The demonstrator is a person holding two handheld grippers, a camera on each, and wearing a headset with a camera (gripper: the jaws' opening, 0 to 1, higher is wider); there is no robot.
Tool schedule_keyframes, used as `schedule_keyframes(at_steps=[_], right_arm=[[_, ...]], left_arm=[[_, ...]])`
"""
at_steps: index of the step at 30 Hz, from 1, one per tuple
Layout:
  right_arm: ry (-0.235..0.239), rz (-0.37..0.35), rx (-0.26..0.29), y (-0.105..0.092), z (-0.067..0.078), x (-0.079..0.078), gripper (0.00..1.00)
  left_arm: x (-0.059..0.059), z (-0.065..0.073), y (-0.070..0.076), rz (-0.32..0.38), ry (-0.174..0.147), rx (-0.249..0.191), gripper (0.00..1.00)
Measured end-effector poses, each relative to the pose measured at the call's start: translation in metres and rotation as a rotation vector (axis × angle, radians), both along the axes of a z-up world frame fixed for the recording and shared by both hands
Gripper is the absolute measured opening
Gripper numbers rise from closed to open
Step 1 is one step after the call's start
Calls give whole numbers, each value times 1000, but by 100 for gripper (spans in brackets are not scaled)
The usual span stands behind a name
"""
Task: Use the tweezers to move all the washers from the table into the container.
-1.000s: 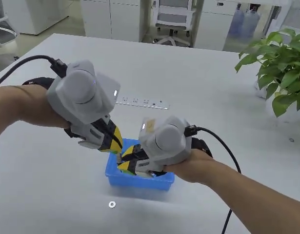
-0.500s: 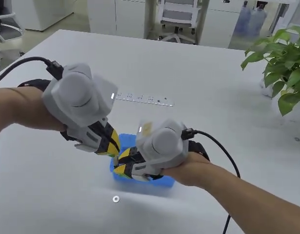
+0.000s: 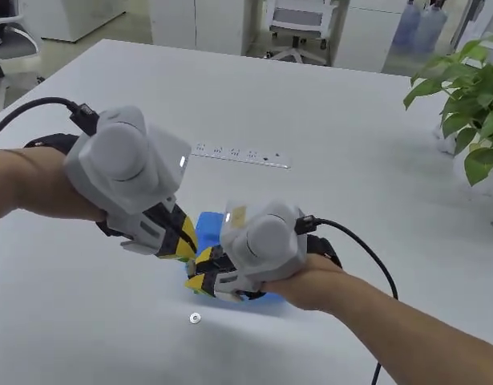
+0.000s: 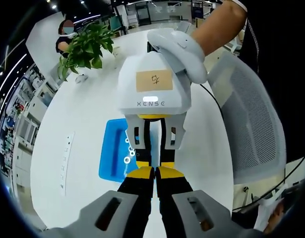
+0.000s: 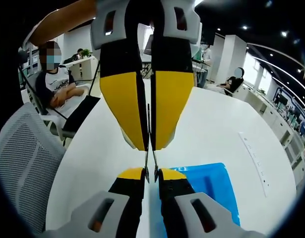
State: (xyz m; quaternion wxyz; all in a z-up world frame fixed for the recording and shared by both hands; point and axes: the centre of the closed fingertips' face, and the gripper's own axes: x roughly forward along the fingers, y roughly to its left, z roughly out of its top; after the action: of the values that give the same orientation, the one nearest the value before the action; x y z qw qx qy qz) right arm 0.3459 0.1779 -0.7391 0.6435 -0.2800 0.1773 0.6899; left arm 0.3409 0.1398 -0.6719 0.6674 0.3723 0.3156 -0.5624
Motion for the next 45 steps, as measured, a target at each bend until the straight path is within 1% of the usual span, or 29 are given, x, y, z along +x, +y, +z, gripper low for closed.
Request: schedule_keyframes(at_steps=[3, 5, 13, 24, 41, 45], right_arm=[[4, 1, -3, 0, -3, -3, 12], [1, 3, -8, -1, -6, -5, 12], [14, 8, -17, -4, -16, -12, 11], [25, 13, -24, -5, -29, -19, 11], [51, 28, -38, -4, -45, -25, 12], [56, 28, -41, -4, -48, -25, 12]], left_arm=[[-1, -2, -1, 2, 4, -3, 6], [-3, -6, 0, 0, 7, 5, 6], [-11, -16, -1, -2, 28, 11, 6], [-16, -29, 0, -5, 44, 24, 6], [-21, -45, 2, -7, 80, 32, 6], [-21, -48, 2, -8, 84, 33, 6]])
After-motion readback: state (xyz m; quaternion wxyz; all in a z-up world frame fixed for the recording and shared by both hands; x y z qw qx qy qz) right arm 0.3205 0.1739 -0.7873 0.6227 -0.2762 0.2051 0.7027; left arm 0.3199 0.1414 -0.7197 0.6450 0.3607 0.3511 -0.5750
